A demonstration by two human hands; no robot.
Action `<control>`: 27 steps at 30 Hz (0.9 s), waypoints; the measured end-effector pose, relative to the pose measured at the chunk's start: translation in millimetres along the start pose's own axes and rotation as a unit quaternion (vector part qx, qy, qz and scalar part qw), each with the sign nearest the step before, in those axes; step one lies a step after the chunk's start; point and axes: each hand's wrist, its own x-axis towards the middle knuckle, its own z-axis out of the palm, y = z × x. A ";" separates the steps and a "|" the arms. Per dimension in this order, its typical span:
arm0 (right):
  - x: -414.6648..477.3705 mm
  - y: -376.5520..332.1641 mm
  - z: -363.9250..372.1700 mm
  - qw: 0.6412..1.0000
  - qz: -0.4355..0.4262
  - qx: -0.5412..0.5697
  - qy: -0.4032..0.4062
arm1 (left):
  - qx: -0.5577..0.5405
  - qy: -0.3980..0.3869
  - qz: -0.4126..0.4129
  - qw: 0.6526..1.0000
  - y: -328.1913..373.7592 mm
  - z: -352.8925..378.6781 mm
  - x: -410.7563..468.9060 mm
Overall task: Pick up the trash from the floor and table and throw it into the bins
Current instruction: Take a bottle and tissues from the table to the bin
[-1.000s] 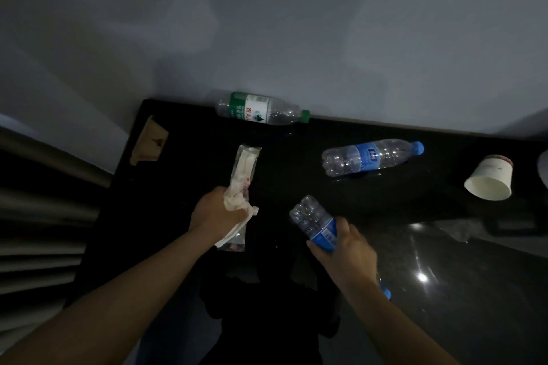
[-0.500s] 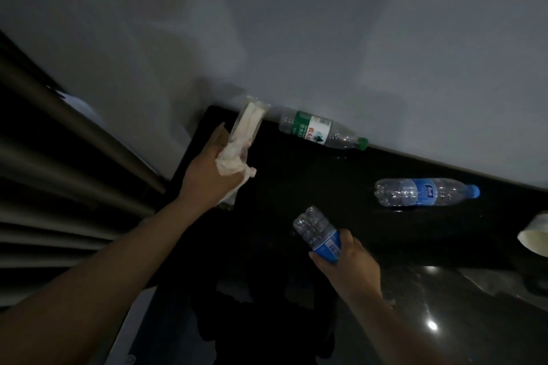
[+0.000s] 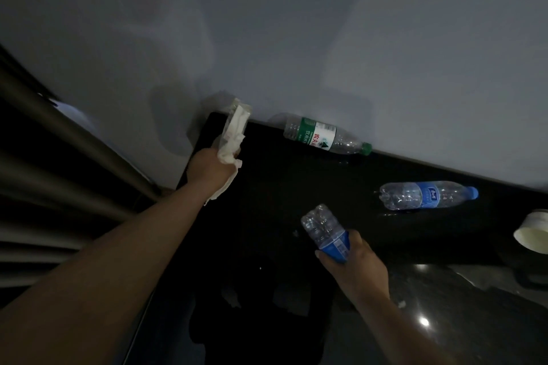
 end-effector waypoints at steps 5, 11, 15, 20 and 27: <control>-10.9 -4.9 -10.2 0.999 0.016 0.026 0.021 | -0.034 -0.011 0.038 0.999 0.6 0.9 -18.3; -32.0 -5.1 -26.6 0.993 0.056 0.087 0.058 | -0.099 -0.086 0.054 0.990 7.1 10.5 -62.5; -50.2 2.0 -39.1 0.984 0.087 0.133 0.087 | -0.123 -0.126 0.079 0.981 18.5 23.3 -95.1; -76.3 17.4 -54.1 0.962 0.108 0.219 0.119 | -0.161 -0.158 0.090 0.970 30.5 41.7 -136.0; -123.8 52.9 -89.7 0.923 0.128 0.316 0.175 | -0.180 -0.215 0.080 0.957 67.5 67.0 -198.2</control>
